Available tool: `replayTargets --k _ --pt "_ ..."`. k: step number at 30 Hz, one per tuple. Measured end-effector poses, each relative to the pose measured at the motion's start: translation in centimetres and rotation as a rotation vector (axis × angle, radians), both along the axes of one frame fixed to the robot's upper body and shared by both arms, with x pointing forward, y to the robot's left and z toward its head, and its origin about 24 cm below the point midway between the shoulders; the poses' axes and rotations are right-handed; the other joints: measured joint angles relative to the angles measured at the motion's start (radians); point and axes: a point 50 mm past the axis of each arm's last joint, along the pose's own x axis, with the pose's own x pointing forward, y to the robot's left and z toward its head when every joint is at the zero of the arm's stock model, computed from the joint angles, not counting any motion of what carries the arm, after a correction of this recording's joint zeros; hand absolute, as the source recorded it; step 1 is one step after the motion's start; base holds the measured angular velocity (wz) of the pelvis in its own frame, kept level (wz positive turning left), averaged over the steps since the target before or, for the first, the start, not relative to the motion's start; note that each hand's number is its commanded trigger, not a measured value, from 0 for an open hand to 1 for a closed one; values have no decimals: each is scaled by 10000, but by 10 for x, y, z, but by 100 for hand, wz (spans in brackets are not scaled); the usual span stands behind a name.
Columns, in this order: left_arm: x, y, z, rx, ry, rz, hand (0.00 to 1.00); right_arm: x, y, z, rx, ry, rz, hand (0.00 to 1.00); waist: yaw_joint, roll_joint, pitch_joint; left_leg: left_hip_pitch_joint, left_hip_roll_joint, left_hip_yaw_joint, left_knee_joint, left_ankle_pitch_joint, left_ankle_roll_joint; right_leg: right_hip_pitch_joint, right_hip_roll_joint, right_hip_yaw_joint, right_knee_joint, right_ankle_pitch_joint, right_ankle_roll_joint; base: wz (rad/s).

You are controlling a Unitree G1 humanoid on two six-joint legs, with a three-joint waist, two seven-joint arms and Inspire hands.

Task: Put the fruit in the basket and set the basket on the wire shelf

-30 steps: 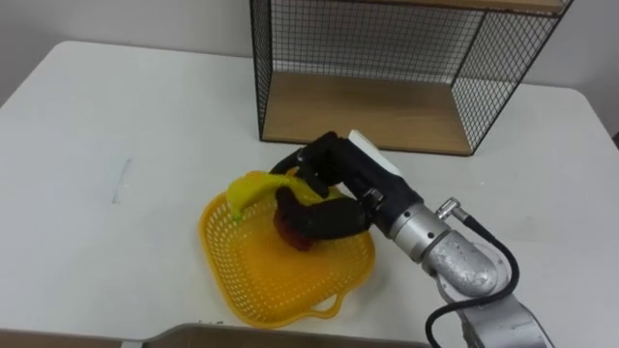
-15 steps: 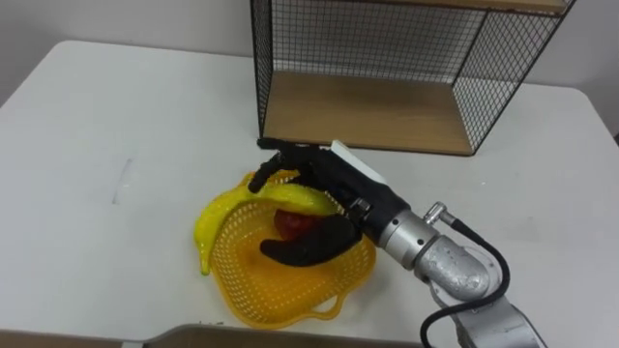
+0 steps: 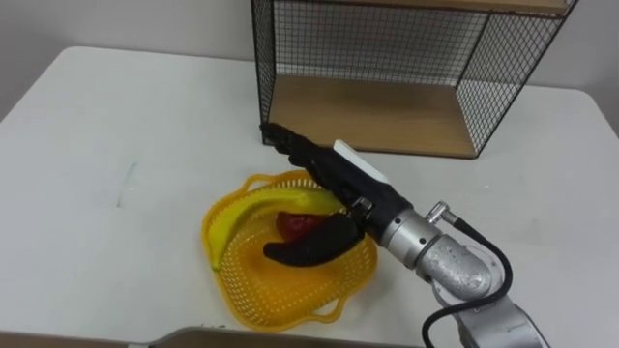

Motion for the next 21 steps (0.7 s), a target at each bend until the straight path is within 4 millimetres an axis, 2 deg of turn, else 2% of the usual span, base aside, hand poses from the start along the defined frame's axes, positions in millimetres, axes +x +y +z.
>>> replayTargets --k 7,13,16,18,21 --pt "-27 15 2 390 252 1872 0 0 -11 -3 -741 -91 -148 0 22 0 9 42 -21 -93 -1 6 3 115 -7 -44 -19 -1 1 3" --pt "-46 23 5 639 66 4018 0 6 -26 3 -806 -368 -910 0 125 20 17 17 -90 -295 51 44 22 275 -62 -245 -169 -10 12 10" --pt "-54 29 8 912 -220 5804 0 8 -34 5 -820 -512 -1340 0 292 24 20 11 -93 -319 39 44 23 271 -60 -254 -173 -10 12 0" --pt "-64 34 10 1378 -426 7577 0 8 -37 8 -808 -607 -1507 0 388 54 15 26 -92 -322 -4 50 24 279 -60 -262 -182 -10 13 0" --pt "-72 40 13 1912 -584 9060 0 9 -40 9 -799 -552 -1751 0 517 87 12 36 -98 -320 -20 51 25 279 -66 -268 -183 -12 16 0"
